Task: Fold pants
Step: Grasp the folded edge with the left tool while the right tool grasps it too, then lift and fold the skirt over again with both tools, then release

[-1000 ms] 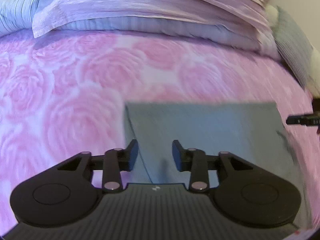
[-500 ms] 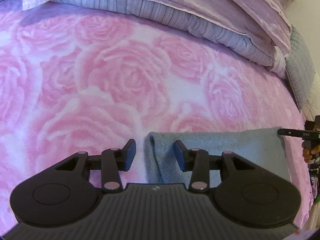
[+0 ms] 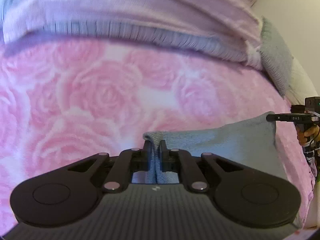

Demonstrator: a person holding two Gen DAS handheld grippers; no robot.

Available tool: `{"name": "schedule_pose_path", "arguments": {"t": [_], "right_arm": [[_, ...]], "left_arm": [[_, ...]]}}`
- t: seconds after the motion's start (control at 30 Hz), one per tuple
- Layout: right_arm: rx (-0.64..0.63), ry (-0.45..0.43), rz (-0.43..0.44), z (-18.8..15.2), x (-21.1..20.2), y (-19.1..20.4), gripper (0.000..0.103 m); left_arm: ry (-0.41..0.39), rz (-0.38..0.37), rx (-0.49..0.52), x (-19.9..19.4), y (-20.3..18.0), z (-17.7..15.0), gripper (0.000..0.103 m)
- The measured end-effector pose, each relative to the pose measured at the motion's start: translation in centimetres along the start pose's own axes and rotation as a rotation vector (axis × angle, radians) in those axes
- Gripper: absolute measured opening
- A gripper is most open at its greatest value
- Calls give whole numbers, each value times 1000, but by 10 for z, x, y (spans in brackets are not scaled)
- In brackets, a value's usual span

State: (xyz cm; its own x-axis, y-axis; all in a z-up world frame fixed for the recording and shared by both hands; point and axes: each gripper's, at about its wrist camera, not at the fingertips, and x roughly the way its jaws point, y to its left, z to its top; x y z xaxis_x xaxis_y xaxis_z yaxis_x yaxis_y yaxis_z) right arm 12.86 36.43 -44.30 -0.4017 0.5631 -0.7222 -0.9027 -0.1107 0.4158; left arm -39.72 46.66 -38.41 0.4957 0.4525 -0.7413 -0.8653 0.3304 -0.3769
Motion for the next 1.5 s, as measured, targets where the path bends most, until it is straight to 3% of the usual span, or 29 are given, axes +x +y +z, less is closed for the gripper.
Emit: {"name": "schedule_pose_path", "arguments": {"t": [0.27, 0.47, 0.6, 0.73, 0.83, 0.9, 0.97, 1.0, 1.2, 1.47, 1.5], "right_arm": [[-80, -199, -24, -53, -123, 71, 5], [-100, -251, -41, -139, -215, 118, 4], [-182, -192, -74, -216, -254, 146, 4], [-231, 75, -198, -298, -239, 156, 6], [-85, 195, -255, -337, -229, 148, 21], [77, 173, -240, -348, -232, 142, 35], [251, 103, -196, -351, -235, 139, 38], [328, 66, -171, -350, -233, 136, 38], [808, -70, 11, -353, -201, 109, 38], [1023, -143, 6, -361, -178, 84, 38], [1044, -154, 6, -361, -175, 81, 30]], "left_arm": [[-135, 5, 72, -104, -58, -45, 4], [-203, 30, 52, -198, -118, -131, 4], [-173, 87, 9, -242, -139, -215, 5], [-23, 215, -93, -242, -150, -305, 10], [38, 237, -266, -241, -150, -352, 11], [34, 222, -364, -243, -154, -369, 15], [-2, 214, -436, -244, -160, -376, 23], [-24, 204, -469, -245, -160, -377, 30], [-153, 161, -685, -226, -142, -370, 34], [-211, 137, -838, -202, -119, -368, 32], [-212, 139, -835, -200, -117, -365, 30]]}}
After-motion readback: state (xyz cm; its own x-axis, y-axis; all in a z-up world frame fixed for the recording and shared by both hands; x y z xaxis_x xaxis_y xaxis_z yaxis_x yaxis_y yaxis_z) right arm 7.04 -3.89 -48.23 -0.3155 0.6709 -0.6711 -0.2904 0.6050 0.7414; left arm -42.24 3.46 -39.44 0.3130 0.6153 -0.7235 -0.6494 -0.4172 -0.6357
